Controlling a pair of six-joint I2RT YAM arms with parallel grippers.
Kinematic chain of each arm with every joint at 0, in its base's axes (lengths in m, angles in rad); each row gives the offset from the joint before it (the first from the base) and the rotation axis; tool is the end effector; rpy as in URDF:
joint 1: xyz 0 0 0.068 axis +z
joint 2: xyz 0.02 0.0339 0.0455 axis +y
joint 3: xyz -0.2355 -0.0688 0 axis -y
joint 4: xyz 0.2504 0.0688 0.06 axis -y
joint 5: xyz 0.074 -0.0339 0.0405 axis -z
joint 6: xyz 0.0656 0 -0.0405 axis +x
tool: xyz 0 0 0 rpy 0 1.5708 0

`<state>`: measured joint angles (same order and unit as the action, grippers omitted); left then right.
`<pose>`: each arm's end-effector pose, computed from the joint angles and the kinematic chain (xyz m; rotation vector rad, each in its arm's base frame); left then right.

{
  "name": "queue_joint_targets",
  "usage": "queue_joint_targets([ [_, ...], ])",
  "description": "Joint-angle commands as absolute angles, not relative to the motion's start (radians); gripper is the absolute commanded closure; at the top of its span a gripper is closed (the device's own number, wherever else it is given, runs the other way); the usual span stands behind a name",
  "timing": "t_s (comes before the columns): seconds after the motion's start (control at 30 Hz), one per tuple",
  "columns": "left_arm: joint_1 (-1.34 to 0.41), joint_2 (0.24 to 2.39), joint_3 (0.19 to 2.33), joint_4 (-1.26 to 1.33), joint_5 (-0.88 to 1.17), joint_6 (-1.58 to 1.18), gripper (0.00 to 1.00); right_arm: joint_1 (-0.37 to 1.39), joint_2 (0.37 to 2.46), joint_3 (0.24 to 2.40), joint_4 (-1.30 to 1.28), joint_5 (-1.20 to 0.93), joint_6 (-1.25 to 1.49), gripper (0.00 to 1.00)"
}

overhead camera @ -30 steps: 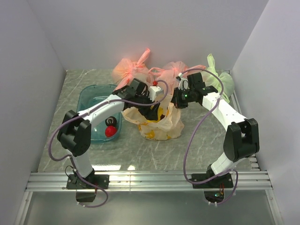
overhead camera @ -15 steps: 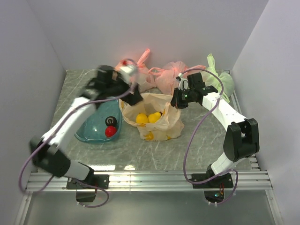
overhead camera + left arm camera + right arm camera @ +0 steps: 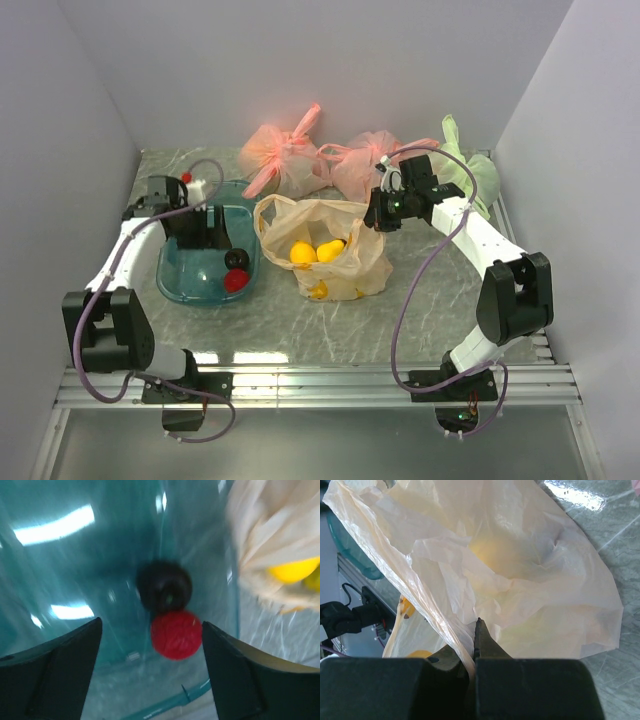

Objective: Place the fake fruits into the plastic bag and tie a complex knot

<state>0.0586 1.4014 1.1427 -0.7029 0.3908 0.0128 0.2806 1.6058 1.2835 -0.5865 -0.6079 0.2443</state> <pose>0.3157 -0.0065 0.2291 0.0976 2.4862 -0.4633 0.3388 0.1366 0.2256 -0.3133 2.4825 0.9754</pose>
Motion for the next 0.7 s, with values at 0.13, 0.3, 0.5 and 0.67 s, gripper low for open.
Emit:
queue_joint_targets([
  [0.13,0.031,1.396,1.052,-0.694,0.403,0.008,0.09,0.273,1.6,1.301,-0.572,-0.609,0.239,1.0],
  [0.3,-0.027,1.449,1.035,-0.629,0.364,-0.06,0.11,0.273,1.603,1.299,-0.574,-0.606,0.238,1.0],
  [0.5,-0.115,1.532,1.039,-0.557,0.242,-0.089,0.12,0.273,1.598,1.299,-0.575,-0.598,0.238,1.0],
  [0.67,-0.15,1.638,1.04,-0.548,0.161,-0.101,0.18,0.273,1.589,1.287,-0.575,-0.589,0.233,1.0],
])
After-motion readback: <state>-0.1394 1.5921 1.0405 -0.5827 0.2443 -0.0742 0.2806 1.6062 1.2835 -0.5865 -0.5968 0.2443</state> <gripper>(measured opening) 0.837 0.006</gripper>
